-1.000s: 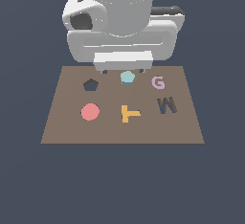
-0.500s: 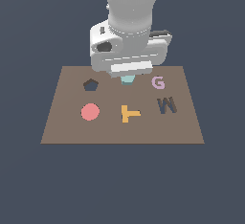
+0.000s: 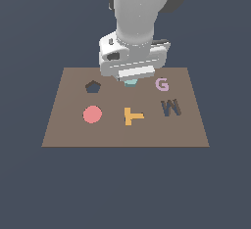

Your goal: Insert a designated object into the corresponding slot on a board.

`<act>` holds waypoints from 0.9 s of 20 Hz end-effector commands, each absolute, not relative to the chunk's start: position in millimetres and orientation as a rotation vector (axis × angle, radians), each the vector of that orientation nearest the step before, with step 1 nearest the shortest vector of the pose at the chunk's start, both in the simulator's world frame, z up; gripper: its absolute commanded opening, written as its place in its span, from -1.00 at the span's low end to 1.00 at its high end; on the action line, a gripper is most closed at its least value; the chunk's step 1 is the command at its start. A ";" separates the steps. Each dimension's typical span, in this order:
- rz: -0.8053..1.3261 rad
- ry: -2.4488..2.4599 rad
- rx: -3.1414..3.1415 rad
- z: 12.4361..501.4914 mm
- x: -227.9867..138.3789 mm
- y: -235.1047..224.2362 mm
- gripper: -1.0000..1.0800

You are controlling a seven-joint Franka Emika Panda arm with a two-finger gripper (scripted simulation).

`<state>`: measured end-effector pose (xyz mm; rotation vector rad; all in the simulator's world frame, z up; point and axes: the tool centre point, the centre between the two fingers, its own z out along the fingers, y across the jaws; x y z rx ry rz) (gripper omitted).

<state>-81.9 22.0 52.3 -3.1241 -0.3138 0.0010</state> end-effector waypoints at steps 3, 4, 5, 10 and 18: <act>0.001 -0.320 -3.125 49.3 -82.8 21.8 0.92; 0.000 -0.318 -3.125 49.8 -82.2 21.6 0.92; 0.000 -0.318 -3.125 50.0 -82.0 21.7 0.92; 0.001 -0.318 -3.125 44.3 -82.4 21.7 0.92; 0.000 -0.318 -3.126 29.9 -82.3 21.4 -1.00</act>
